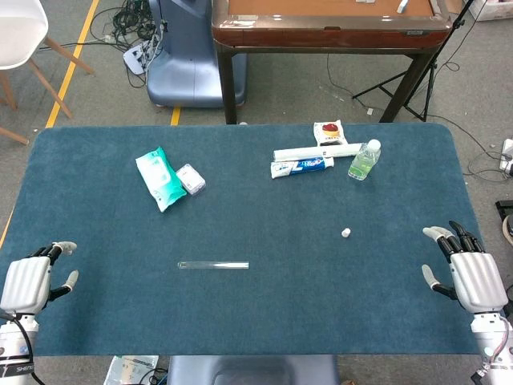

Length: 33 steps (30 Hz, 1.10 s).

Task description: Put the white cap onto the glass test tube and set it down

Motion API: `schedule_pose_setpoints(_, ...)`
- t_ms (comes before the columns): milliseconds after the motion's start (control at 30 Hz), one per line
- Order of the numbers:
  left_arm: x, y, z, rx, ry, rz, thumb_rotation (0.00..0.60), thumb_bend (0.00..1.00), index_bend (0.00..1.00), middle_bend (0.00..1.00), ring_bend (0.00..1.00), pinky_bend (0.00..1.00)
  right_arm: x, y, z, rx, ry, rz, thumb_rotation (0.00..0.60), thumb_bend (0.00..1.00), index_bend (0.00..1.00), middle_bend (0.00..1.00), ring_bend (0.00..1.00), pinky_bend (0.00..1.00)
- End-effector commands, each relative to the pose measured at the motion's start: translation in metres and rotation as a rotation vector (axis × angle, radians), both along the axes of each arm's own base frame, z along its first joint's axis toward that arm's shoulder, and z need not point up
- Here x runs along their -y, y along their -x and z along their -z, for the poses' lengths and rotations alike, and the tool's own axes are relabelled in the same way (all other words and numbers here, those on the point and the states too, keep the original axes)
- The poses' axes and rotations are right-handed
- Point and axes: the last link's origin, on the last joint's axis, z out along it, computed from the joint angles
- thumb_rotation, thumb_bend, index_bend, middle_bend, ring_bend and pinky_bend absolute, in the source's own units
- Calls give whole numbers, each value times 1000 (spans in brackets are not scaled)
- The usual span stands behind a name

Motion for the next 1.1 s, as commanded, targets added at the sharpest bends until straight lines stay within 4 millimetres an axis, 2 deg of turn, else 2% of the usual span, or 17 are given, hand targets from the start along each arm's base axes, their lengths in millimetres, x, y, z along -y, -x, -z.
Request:
schedule_pose_setpoints(33,0,0,1,1,4,0,600,293,350,387,385,497,0,-1,-1,0,5,-4,600,367,208,229,87,167)
schedule_pose_setpoints(333,3,1,0,3,0,2,600,293,350,387,385,497,1,-2,-1,2,8,-12,600,367,208,236,92,167)
schedule_pose_setpoints(467,4,1,0,4,2,3,600,293,352,387,385,497,3,-3,-1,-15,6,-15,600,366,208,299,168,185)
schedule_pose_setpoints(600,4,0,1,8,3,4,600,293,357,387,385,497,9,-8,1,-46,-15,-28,600,367,208,408,360,416)
schedule_pose_setpoints(733,5,0,1,10,3,6,600,293,358,387,385,497,20,-16,9,-91,-80,-39,600,368,208,653,734,750)
schedule_pose_setpoints(833,5,1,2,11,5,2,600,293,360,387,385,497,30,-21,21,-136,-172,-21,600,407,208,856,943,901)
schedule_pose_setpoints(867,6,2,2,12,5,1,600,293,360,387,385,497,34,-21,25,-150,-200,-10,600,436,208,899,978,943)
schedule_pose_setpoints(967,6,3,2,11,4,-4,600,293,360,387,385,497,46,-22,39,-192,-286,31,600,513,208,990,1000,1000)
schedule_pose_setpoints(1100,7,5,2,12,4,-10,600,293,361,387,383,497,64,-20,59,-230,-373,97,600,625,208,1000,1000,1000)
